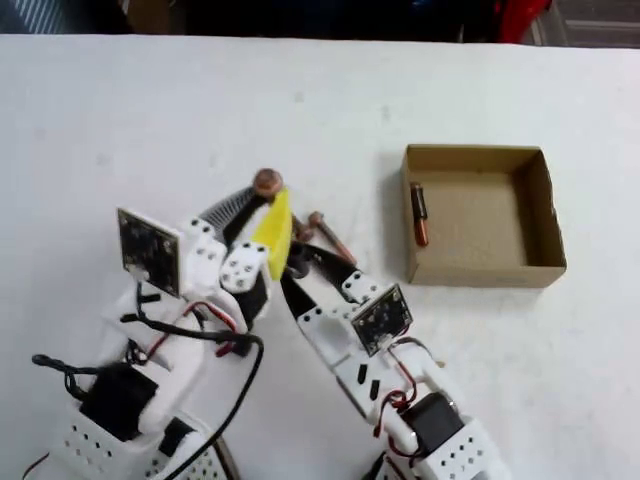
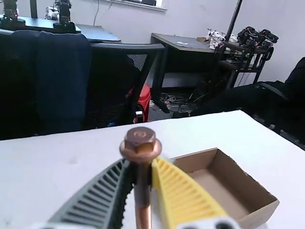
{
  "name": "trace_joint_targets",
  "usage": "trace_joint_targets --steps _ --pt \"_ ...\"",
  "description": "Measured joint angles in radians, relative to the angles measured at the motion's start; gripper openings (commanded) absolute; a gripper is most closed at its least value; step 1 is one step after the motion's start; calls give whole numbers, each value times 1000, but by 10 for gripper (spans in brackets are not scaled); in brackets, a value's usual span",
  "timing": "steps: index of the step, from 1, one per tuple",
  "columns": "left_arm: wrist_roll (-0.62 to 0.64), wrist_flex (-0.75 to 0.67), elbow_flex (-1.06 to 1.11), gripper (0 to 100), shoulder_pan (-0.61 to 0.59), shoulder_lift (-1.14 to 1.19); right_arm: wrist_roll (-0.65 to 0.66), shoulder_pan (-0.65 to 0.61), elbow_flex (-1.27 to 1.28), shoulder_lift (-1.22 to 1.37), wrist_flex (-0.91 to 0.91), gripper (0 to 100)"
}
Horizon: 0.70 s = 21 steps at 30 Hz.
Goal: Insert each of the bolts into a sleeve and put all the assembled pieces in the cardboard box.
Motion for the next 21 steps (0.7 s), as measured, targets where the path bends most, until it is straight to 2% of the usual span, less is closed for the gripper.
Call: trace_joint_targets --steps 21 --pt "0 23 20 23 15 -11 0 0 0 0 0 16"
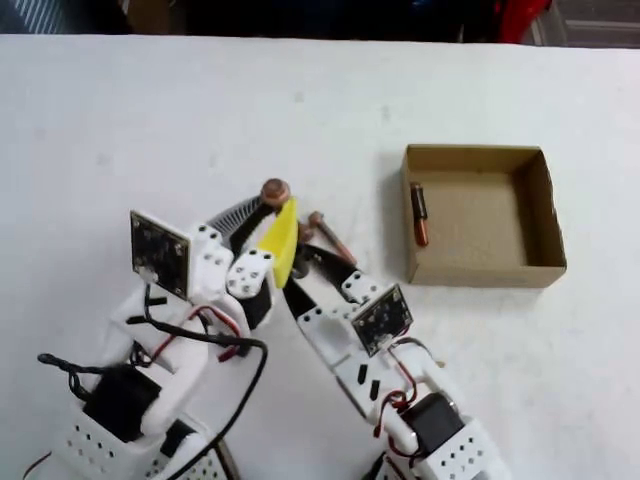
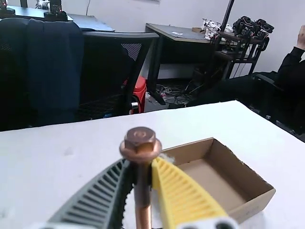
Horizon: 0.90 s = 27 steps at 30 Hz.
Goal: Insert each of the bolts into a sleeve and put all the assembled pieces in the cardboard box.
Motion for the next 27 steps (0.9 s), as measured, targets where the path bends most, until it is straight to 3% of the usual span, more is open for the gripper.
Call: trace_joint_targets --steps 17,27 --pt "-2 0 52 23 3 -12 0 -2 0 3 0 16" --pt "-2 9 55 23 75 -5 -2 2 0 0 -3 16"
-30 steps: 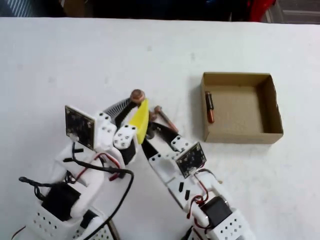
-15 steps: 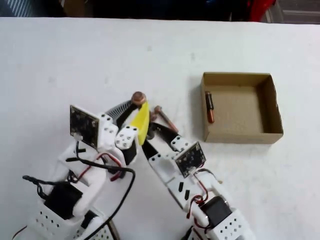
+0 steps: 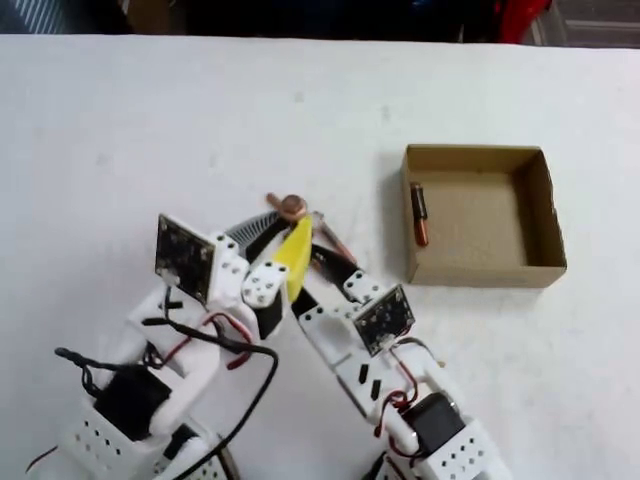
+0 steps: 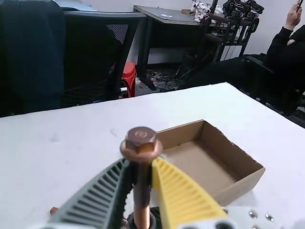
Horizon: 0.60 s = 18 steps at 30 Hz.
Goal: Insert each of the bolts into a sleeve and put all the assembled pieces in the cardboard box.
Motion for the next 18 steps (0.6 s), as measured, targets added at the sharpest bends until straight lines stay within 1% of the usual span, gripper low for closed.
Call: trace_joint_targets --steps 9,11,13,18 --pt "-2 135 20 23 3 -20 2 -5 0 3 2 16" --pt "-2 130 66 23 3 -5 2 -6 0 2 2 16" --pt "-6 91 107 23 -8 -23 2 -6 0 5 2 16" --pt "-112 3 172 40 -25 -23 0 0 0 5 2 16"
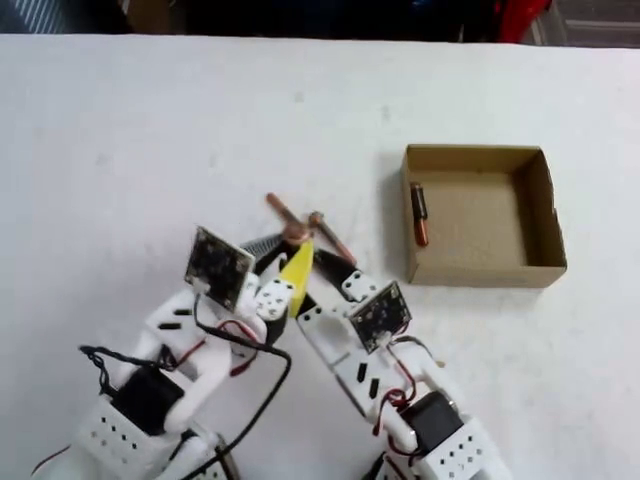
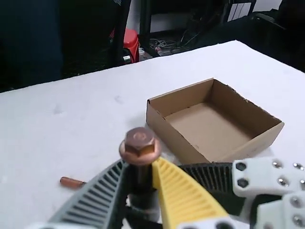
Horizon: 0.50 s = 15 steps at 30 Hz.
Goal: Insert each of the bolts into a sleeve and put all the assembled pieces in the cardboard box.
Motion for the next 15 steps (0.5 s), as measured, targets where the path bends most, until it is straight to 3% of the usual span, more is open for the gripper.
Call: trace_joint_targets --steps 7,15 --pt "-32 -11 5 266 -23 0 0 0 0 2 0 16" --pt "-35 -6 12 282 -87 0 0 2 0 0 0 16"
